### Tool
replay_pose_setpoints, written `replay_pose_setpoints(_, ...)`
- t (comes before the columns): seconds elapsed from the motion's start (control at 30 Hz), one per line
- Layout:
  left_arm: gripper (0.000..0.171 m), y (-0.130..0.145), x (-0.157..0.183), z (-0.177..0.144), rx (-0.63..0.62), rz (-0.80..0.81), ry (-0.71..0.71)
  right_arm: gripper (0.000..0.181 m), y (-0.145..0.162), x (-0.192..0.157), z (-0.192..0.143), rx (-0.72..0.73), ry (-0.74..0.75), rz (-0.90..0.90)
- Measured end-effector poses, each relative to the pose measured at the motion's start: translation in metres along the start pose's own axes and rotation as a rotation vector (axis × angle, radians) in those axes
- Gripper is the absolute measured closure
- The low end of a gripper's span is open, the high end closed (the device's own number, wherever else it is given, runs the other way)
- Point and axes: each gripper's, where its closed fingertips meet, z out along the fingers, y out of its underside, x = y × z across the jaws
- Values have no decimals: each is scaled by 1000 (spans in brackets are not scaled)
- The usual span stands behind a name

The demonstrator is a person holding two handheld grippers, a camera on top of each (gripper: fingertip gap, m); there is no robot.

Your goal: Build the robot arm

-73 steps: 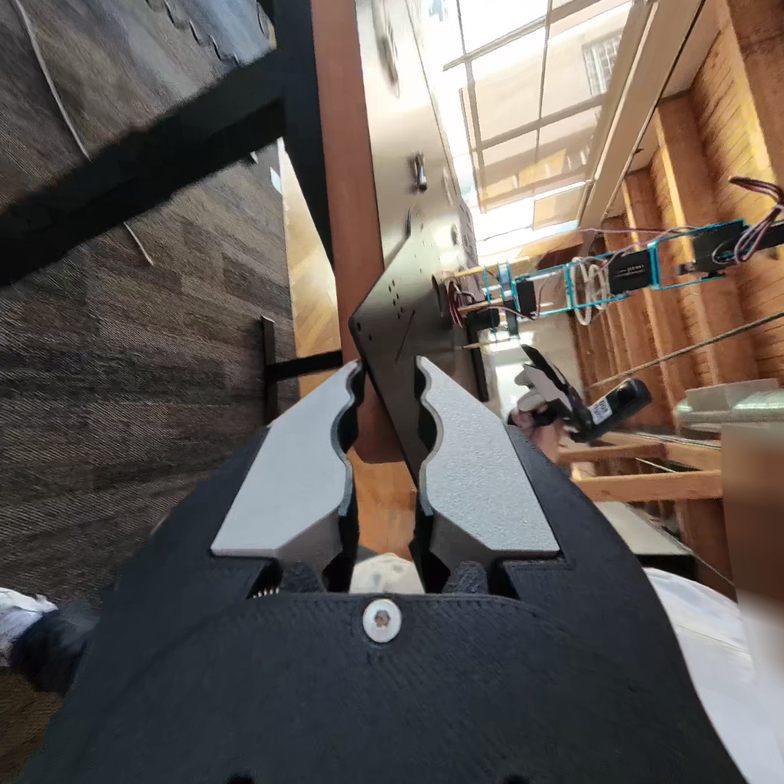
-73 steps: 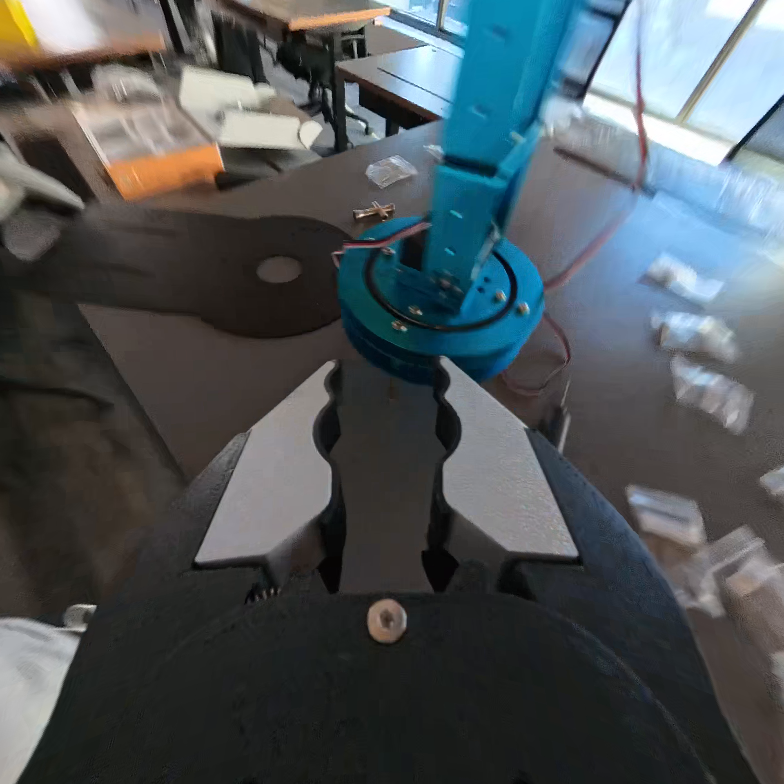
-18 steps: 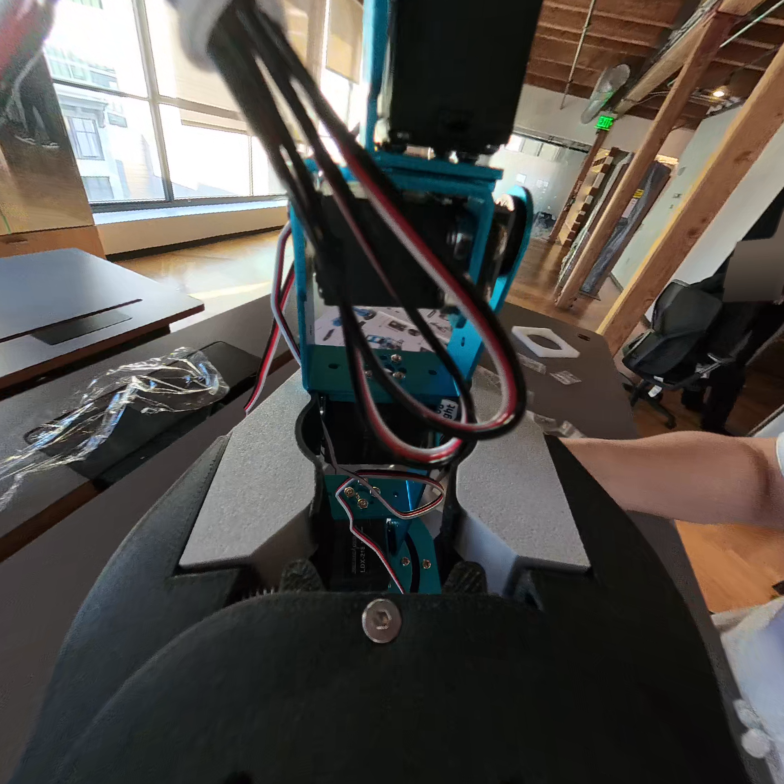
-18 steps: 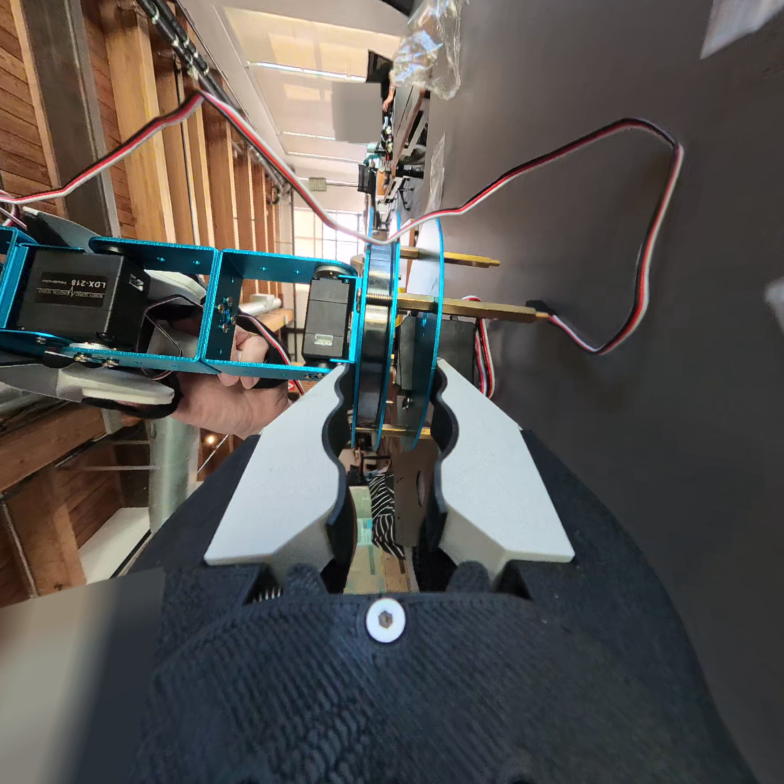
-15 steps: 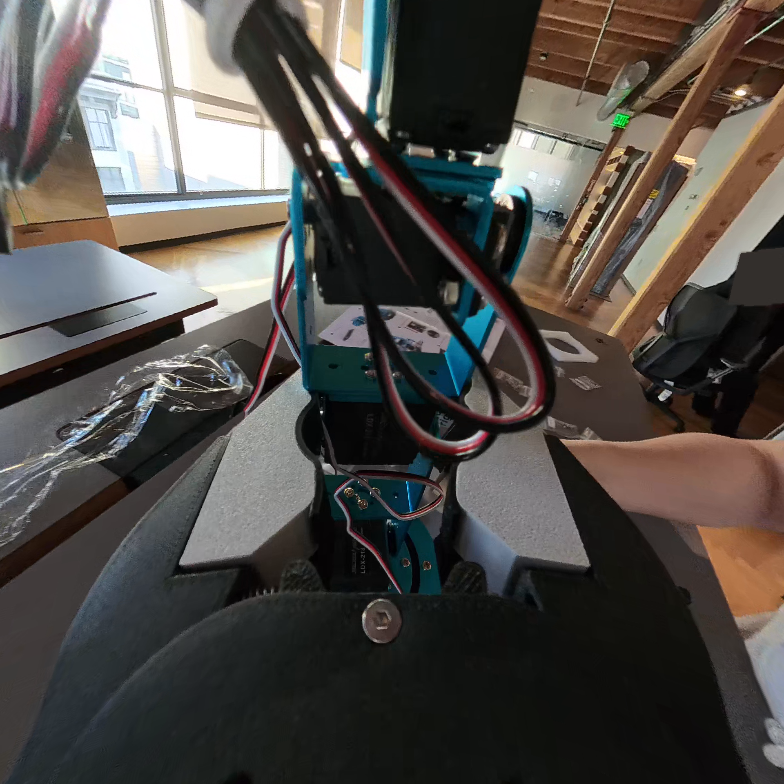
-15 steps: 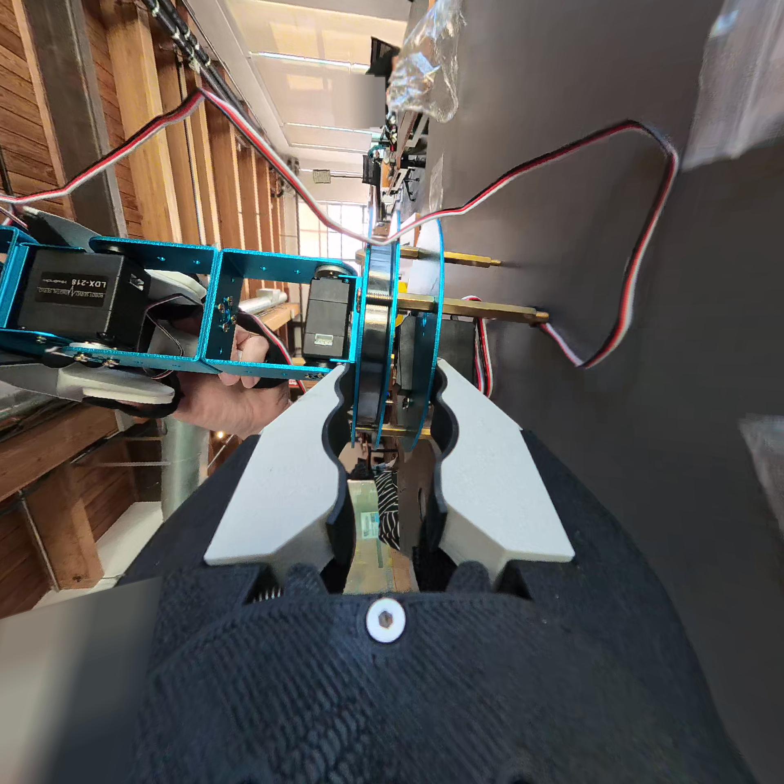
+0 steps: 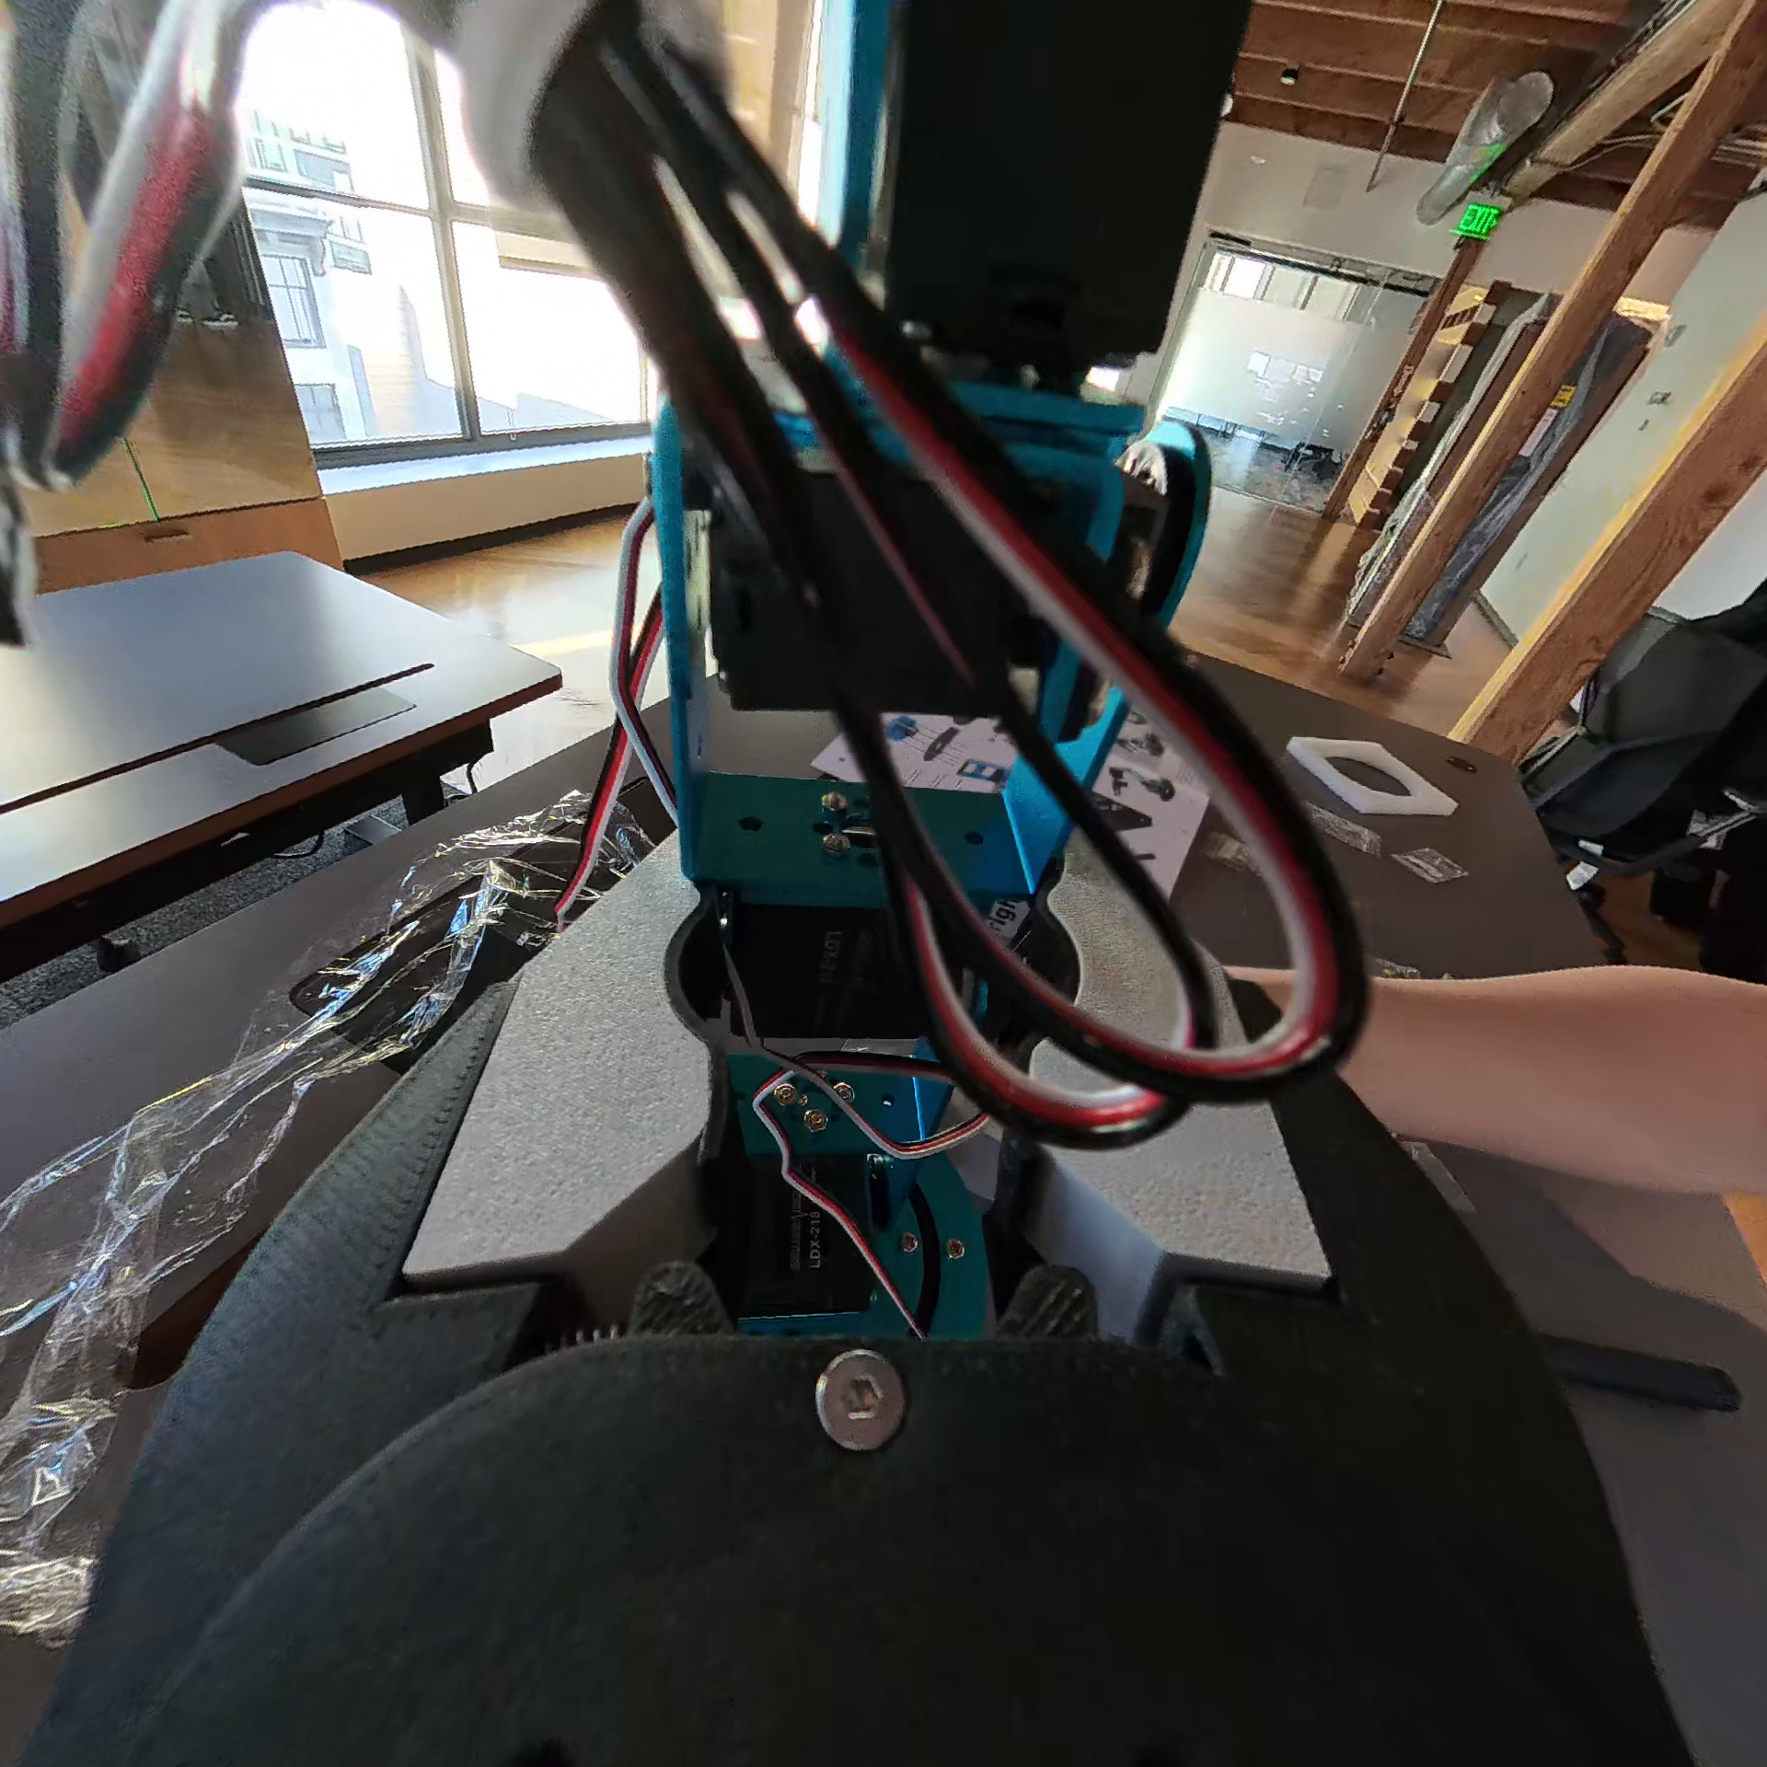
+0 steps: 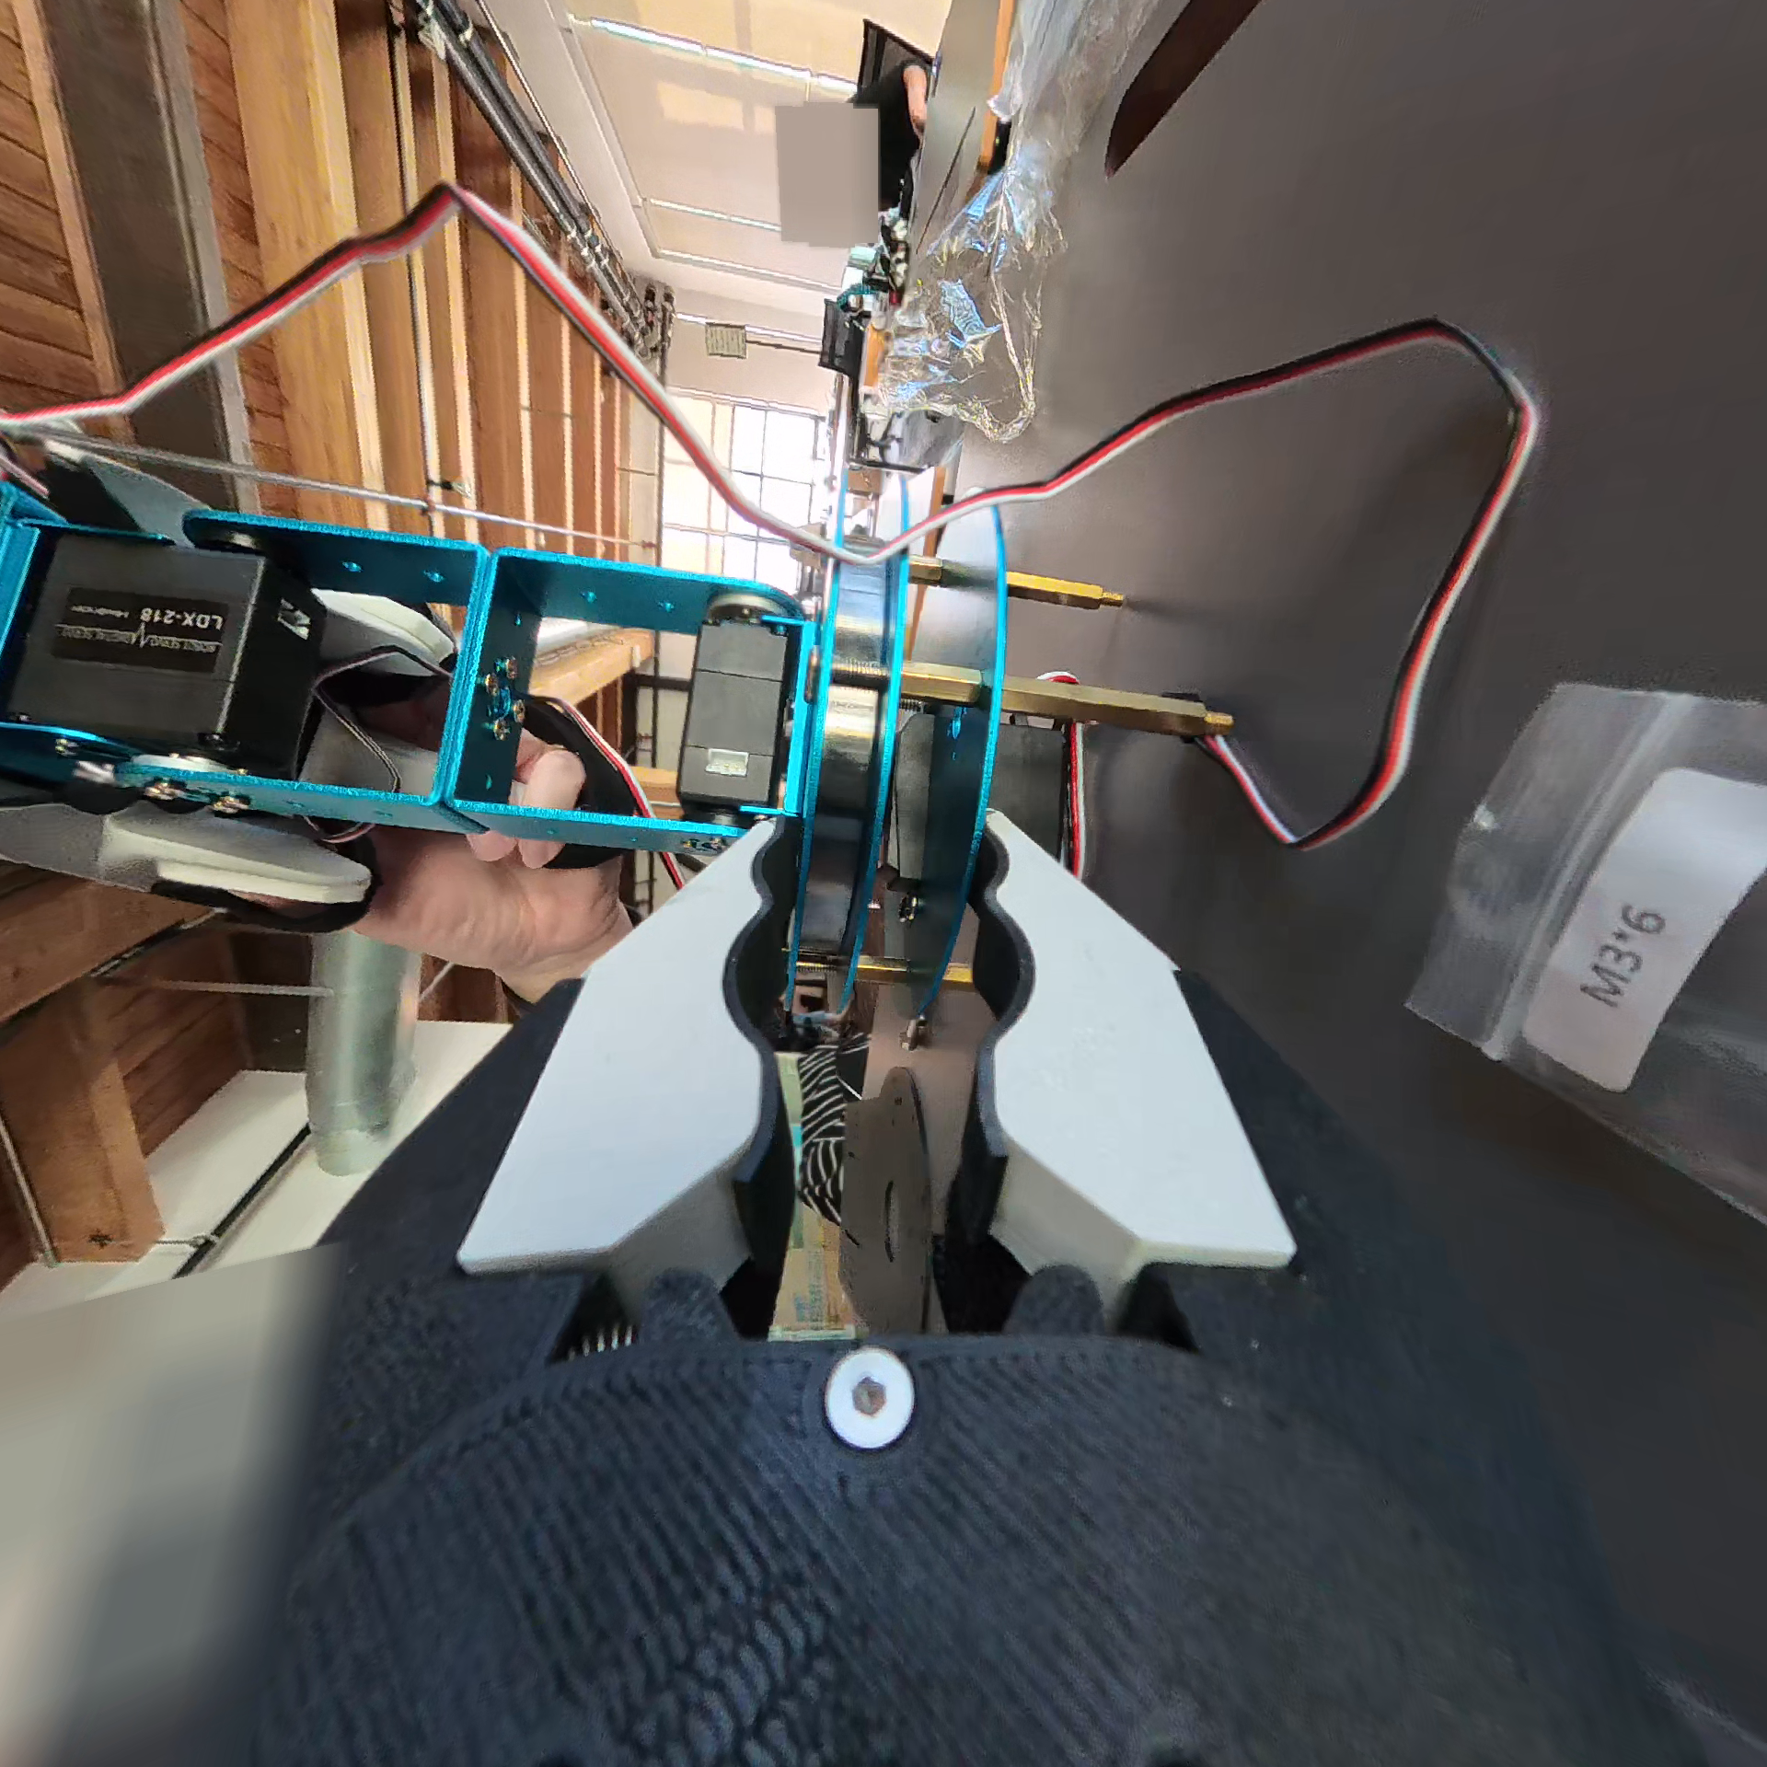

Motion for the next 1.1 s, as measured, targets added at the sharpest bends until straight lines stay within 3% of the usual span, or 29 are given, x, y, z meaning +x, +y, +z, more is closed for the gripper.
replay_pose_setpoints(0.43,107,-1,8,8,8,-52,40,144,2,5,-2,24,35,-56)
replay_pose_setpoints(0.63,90,-10,4,-23,70,-55,-41,134,2,0,-22,90,149,-205)
replay_pose_setpoints(0.77,96,3,10,-113,79,-23,-172,134,16,-5,-69,199,374,-403)
replay_pose_setpoints(0.87,112,54,28,-218,-24,-27,-349,140,52,-33,-92,293,481,-649)
replay_pose_setpoints(0.93,118,112,48,-293,-118,-143,-469,139,102,-48,-70,205,470,-818)
replay_pose_setpoints(1.0,125,173,79,-360,-159,-335,-546,133,156,-42,-34,23,463,-930)
replay_pose_setpoints(1.1,127,238,124,-429,-3,-618,-620,128,211,-21,21,-183,432,-1009)
